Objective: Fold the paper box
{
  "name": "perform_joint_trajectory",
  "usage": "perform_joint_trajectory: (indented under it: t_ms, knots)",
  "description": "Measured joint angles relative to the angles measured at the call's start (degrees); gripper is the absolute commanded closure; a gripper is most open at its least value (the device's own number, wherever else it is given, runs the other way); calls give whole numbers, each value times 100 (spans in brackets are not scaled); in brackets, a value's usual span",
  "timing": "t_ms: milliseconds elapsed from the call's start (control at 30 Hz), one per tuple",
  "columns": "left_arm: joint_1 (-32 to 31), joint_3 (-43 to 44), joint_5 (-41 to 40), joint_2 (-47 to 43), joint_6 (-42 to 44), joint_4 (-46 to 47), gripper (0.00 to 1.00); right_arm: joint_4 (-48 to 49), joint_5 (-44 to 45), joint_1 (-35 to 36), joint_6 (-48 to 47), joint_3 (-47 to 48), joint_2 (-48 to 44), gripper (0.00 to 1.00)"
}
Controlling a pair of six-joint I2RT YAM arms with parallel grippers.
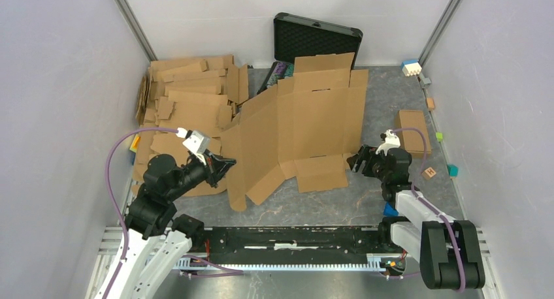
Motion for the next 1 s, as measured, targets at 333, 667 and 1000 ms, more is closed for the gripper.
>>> perform_joint_trajectory:
  t_ms: [333, 667, 1000]
  knots:
    - [-15, 0, 0, 28, 2, 0, 98, 664, -859, -535, 612, -55, 758, 49]
    - [-61, 0, 0, 28, 4, 17, 98, 844, -1357, -656, 1071, -199, 614, 87]
    - [-133, -31, -2, 28, 7, 55, 98, 1086, -1757, -752, 1445, -199, 610, 99]
